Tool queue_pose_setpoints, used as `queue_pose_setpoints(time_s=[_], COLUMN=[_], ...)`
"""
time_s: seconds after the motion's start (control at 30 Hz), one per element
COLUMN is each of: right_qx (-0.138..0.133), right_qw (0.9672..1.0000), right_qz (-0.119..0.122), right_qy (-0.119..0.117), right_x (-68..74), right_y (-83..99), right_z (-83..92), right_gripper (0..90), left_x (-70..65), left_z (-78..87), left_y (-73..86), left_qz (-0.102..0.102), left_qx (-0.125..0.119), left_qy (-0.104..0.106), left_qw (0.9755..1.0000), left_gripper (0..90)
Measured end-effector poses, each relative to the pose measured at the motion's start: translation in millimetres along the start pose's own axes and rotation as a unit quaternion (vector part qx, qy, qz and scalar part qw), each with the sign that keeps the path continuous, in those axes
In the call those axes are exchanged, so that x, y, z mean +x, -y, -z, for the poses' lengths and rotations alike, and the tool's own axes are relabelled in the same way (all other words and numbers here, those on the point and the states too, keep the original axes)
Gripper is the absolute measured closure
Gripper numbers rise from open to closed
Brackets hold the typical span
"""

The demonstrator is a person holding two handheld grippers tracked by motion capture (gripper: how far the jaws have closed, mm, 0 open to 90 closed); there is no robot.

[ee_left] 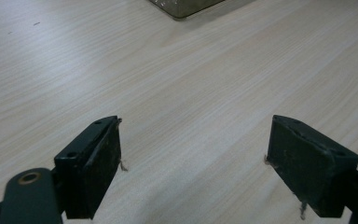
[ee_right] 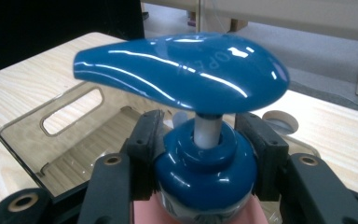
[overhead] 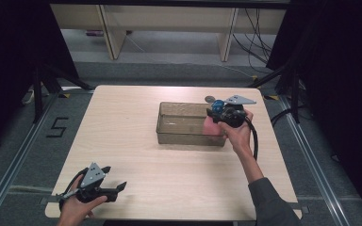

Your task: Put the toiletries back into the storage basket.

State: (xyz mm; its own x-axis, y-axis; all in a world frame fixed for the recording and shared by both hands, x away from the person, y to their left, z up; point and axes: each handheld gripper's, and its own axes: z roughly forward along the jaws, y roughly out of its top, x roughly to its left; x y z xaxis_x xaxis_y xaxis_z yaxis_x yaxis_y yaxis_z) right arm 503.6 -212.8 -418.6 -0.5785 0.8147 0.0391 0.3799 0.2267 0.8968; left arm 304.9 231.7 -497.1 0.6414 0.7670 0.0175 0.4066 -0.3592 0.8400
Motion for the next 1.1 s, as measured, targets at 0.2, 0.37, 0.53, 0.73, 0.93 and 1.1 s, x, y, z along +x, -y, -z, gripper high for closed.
queue_pose_setpoints(time_s=[0.2, 0.37, 0.53, 0.73, 0.93, 1.1], right_qx=[0.000, 0.003, 0.008, 0.015, 0.017, 0.017], right_qw=[0.9999, 0.9999, 0.9999, 0.9999, 0.9998, 0.9998], right_qz=[0.011, 0.008, 0.007, -0.003, -0.005, 0.000], right_qy=[0.008, 0.008, 0.008, 0.005, 0.009, 0.014], right_x=[-1.6, -1.1, -1.5, -0.9, -1.4, -2.9], right_y=[3.9, 5.6, 8.4, 12.3, 15.6, 17.5], right_z=[-1.2, -1.1, -2.0, -3.5, -4.5, -5.6], right_gripper=[53.3, 53.3, 53.2, 53.3, 53.3, 53.2], left_x=[0.4, -0.2, 0.8, 0.8, 1.0, 0.0], left_z=[0.1, -0.1, 1.0, 0.9, 1.0, 0.7], left_y=[-0.2, -0.1, -0.5, -0.3, -0.6, -0.5], left_qz=[-0.001, 0.001, -0.006, -0.004, -0.004, 0.001], left_qx=[0.000, -0.002, 0.003, 0.002, 0.001, -0.003], left_qy=[0.001, 0.001, 0.001, 0.001, 0.001, 0.001], left_qw=[1.0000, 1.0000, 1.0000, 1.0000, 1.0000, 1.0000], left_gripper=[17.1, 17.1, 17.1, 17.2, 17.2, 17.2])
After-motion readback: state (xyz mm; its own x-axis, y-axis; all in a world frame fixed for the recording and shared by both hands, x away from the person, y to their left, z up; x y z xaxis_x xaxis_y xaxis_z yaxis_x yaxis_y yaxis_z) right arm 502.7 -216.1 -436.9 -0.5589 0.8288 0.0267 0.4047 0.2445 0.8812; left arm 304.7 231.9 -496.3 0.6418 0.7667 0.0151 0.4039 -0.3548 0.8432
